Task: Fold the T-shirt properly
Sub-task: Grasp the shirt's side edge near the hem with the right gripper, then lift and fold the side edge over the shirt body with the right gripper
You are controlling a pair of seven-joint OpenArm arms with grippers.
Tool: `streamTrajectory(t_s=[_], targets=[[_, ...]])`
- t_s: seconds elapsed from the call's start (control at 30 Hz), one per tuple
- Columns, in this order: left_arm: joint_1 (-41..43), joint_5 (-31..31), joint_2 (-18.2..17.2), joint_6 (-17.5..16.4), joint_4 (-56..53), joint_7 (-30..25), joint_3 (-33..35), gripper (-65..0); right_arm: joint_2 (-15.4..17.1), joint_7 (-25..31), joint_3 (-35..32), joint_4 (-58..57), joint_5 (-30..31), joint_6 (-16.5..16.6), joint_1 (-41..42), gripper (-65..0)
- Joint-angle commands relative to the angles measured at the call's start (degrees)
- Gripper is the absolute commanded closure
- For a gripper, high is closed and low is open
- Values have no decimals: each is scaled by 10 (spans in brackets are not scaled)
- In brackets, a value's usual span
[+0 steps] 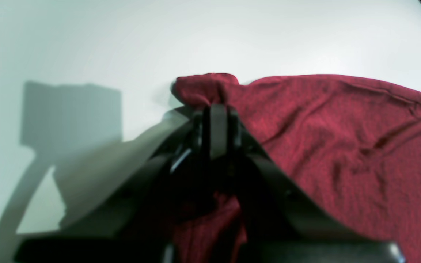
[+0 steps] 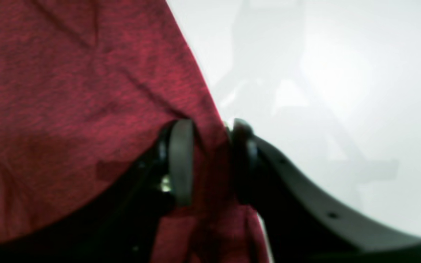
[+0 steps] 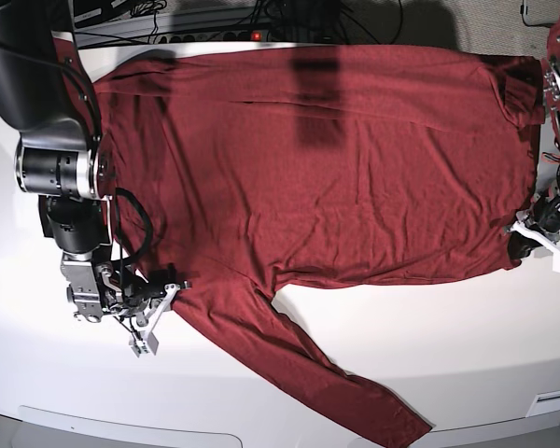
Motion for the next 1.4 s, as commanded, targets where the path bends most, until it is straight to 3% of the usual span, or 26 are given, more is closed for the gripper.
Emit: streamTrajectory(t_s=[0.0, 0.1, 0.27, 0.37, 0.53, 0.77, 1.0, 1.13, 1.37], targets=[[-8, 13, -8, 7, 2, 16, 1, 0, 0, -6, 0, 4, 2, 4, 10, -101], [-8, 13, -8, 7, 2, 15, 1, 0, 2, -2, 0, 4, 0, -1, 5, -8], [-12, -42, -8, 7, 4, 13, 1, 0, 1, 62, 0, 6, 0, -5, 9, 0], [-30, -40, -9, 7, 12, 21, 1, 0, -6, 67, 0, 14, 0, 33, 20, 0], [-64, -53, -21, 7, 26, 72, 1, 0, -19, 3, 0, 60, 3, 37, 31, 0], [-63, -86, -63, 7, 26, 76, 1, 0, -16, -54, 1, 110, 75, 37, 31, 0], [-63, -90, -81, 7, 26, 83, 1, 0, -13, -99, 1, 153, 80, 37, 6, 0], [-63, -90, -81, 7, 26, 89, 1, 0, -3, -140, 2, 259, 123, 37, -56, 0], [-63, -90, -83, 7, 26, 96, 1, 0, 32, -224, 33, 540, 259, 37, -195, 0]])
